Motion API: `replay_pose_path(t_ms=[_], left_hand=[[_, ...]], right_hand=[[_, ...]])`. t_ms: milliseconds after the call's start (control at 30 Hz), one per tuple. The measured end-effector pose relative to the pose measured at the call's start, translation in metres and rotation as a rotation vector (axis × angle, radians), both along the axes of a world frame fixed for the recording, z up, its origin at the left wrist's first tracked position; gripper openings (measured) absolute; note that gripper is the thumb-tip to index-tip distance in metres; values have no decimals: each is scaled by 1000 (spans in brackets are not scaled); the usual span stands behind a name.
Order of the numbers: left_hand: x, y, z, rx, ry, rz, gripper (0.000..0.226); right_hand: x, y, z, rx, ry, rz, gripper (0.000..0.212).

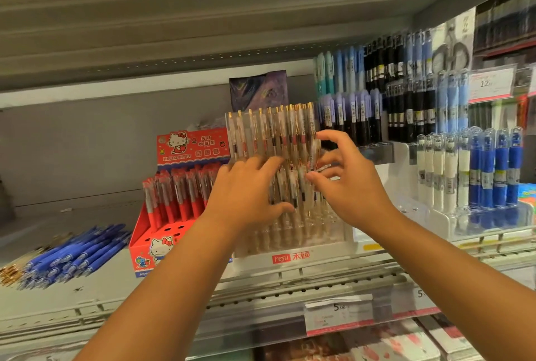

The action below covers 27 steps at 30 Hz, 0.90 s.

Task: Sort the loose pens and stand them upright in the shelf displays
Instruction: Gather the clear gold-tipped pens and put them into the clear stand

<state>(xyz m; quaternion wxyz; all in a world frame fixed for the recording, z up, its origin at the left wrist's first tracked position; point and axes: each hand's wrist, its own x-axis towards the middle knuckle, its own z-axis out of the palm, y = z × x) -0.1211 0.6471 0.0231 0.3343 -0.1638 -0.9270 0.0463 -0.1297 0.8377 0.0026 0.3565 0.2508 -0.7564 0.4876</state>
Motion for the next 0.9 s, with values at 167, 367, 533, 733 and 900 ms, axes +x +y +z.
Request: replay_pose_path(t_ms=[167,367,533,733,900], left_hand=[[-7,0,-7,-25,95,-15,88],[-9,-7,-13,-10,131,-51,86],[-12,-7,-15,-6,148,-65,84],[-4,-3,-9,6,63,-33,86],[25,-16,5,263,-6,-139,77]], right_hand=[[-4,-5,-13,50,-28,-46,59],[-6,-9,-25,185,-160,-54,59],[-3,-10,-26,248,-158,-134,62],[1,-5,-24,258,-236,-113,70],[15,-4,-28,247,-172,-152,70]])
